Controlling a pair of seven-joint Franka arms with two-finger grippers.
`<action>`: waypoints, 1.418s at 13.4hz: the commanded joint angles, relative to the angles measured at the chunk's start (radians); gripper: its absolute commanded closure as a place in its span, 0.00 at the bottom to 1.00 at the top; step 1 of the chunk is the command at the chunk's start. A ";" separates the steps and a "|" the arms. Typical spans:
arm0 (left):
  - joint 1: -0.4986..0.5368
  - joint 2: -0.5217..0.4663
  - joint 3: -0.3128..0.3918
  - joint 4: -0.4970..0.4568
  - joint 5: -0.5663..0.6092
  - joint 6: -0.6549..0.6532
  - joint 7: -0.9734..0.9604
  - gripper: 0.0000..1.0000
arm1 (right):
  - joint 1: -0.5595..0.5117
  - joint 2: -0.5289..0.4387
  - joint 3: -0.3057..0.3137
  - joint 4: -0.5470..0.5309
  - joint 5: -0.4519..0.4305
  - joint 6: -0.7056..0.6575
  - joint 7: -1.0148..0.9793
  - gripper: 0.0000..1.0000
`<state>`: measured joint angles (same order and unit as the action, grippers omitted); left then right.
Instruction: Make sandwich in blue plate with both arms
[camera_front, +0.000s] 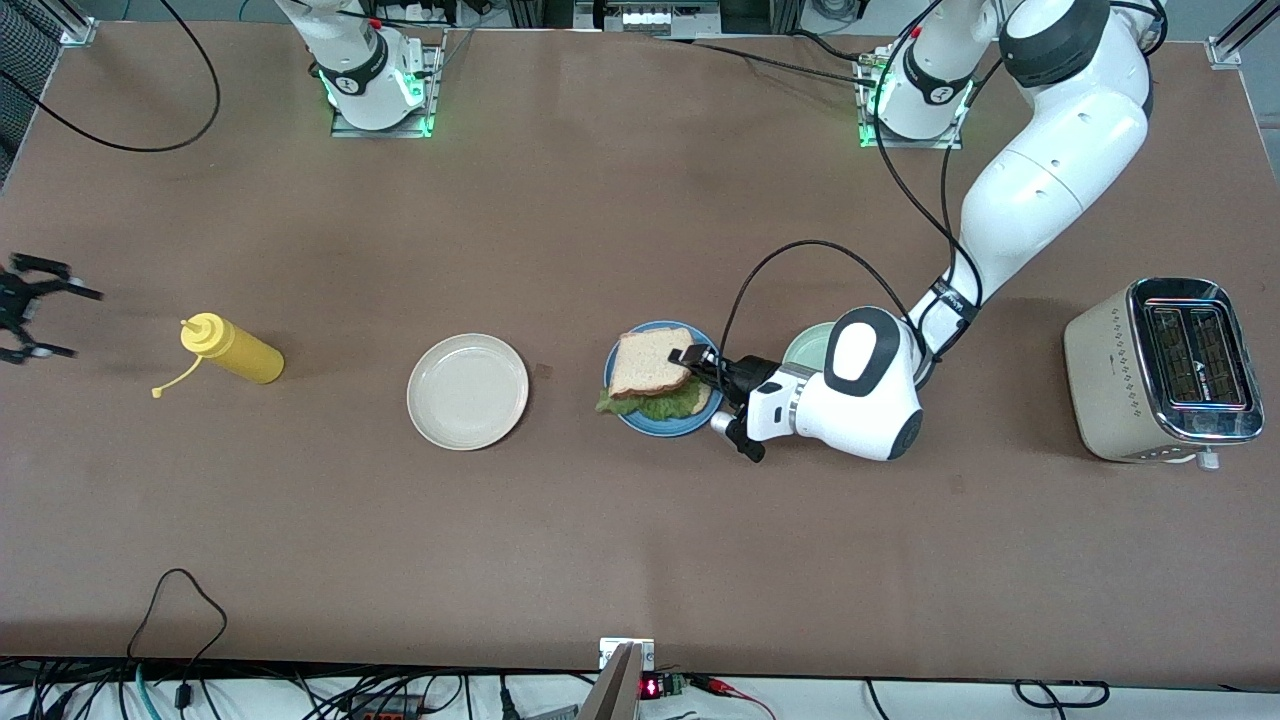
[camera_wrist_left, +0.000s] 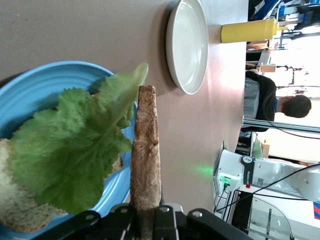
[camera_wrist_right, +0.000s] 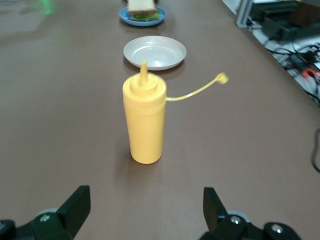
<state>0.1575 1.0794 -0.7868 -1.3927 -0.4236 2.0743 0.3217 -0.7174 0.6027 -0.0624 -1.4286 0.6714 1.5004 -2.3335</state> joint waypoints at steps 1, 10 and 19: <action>0.002 -0.006 0.018 0.000 -0.026 0.003 0.030 0.62 | 0.027 -0.151 0.003 -0.019 -0.053 -0.011 0.219 0.00; 0.037 -0.194 0.052 0.000 0.214 -0.140 0.095 0.00 | 0.412 -0.560 0.102 -0.023 -0.439 -0.012 1.218 0.00; 0.085 -0.605 0.130 -0.009 0.496 -0.736 -0.053 0.00 | 0.583 -0.525 0.190 -0.153 -0.633 -0.002 2.018 0.00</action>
<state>0.2670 0.6023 -0.7086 -1.3643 0.0458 1.4130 0.3460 -0.1303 0.0639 0.1397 -1.5818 0.0574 1.4933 -0.3339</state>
